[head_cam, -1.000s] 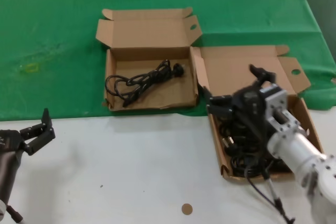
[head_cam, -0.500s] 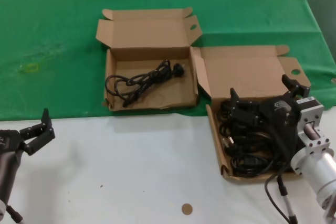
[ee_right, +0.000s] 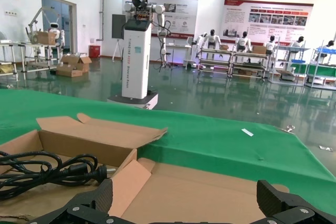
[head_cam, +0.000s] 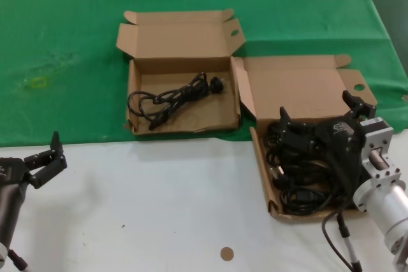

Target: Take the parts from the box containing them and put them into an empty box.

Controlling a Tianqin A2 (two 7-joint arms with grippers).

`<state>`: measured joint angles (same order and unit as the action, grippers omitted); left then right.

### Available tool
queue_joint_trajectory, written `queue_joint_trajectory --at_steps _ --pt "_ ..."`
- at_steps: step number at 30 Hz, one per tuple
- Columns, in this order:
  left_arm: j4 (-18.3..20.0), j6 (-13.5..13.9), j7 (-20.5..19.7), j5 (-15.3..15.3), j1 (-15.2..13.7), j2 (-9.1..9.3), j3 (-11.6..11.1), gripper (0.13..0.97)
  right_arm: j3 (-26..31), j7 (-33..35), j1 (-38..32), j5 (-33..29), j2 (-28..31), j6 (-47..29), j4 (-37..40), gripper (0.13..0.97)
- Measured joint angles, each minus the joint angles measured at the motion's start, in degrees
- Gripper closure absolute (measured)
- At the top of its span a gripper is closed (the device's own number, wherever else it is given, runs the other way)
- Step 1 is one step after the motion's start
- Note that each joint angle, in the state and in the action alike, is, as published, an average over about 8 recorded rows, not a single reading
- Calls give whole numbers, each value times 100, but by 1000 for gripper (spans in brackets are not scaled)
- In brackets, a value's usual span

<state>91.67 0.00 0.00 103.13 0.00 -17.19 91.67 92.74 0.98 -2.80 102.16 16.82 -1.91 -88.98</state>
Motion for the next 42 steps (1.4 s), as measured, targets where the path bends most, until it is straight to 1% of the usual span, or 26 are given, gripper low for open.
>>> queue_joint_trajectory --at_steps 42 --pt "0 0 1 0 0 0 0 132 0 0 0 0 0 0 0 129"
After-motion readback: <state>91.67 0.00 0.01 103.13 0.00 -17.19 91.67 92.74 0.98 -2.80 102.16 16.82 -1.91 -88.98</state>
